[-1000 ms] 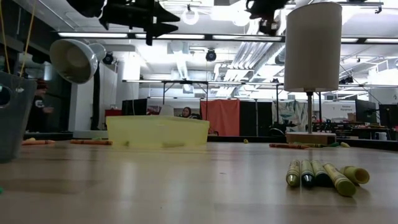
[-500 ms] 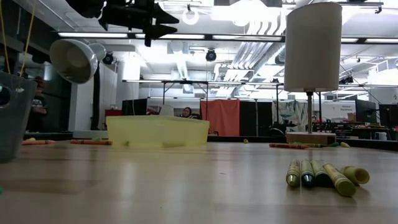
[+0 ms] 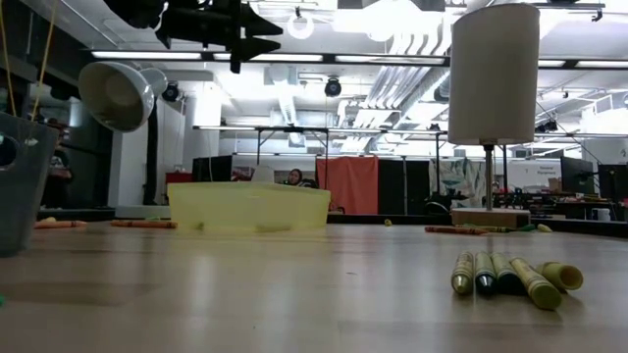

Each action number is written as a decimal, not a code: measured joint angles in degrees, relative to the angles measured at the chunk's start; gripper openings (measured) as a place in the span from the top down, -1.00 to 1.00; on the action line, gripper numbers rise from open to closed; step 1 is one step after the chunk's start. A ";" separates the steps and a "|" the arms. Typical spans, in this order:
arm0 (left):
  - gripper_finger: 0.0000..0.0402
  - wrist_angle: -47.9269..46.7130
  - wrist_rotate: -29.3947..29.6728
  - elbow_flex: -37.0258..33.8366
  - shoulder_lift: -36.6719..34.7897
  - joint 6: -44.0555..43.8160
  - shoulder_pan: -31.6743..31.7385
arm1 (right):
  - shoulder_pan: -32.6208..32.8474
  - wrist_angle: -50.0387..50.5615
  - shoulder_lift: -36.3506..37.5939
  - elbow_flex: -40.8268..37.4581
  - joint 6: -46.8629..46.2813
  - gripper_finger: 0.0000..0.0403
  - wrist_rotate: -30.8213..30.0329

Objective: Sort crayons
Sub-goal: Remove the orange crayon from the yellow bin to the green bin, then adjust the yellow bin

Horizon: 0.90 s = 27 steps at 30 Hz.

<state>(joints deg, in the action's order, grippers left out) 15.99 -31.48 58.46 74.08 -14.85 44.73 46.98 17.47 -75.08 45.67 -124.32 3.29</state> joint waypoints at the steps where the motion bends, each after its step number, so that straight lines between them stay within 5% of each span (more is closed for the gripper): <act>1: 0.20 0.02 0.00 0.00 0.00 0.02 0.00 | -0.04 0.73 -0.05 -0.54 -0.27 0.99 1.13; 10: 0.20 0.15 0.16 0.00 0.00 0.02 0.00 | -2.24 8.11 -0.09 -2.79 0.05 0.83 5.75; 19: 0.20 0.15 0.70 0.00 0.00 0.02 0.00 | -2.75 9.27 -0.06 -2.80 1.62 0.42 7.57; 27: 0.20 0.27 0.65 0.02 0.00 -0.04 1.53 | -1.04 5.57 7.62 1.61 13.68 0.16 10.95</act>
<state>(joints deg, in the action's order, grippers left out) 16.26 -30.84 58.48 74.08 -14.90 46.26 45.94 23.05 -67.46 47.28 -110.64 14.24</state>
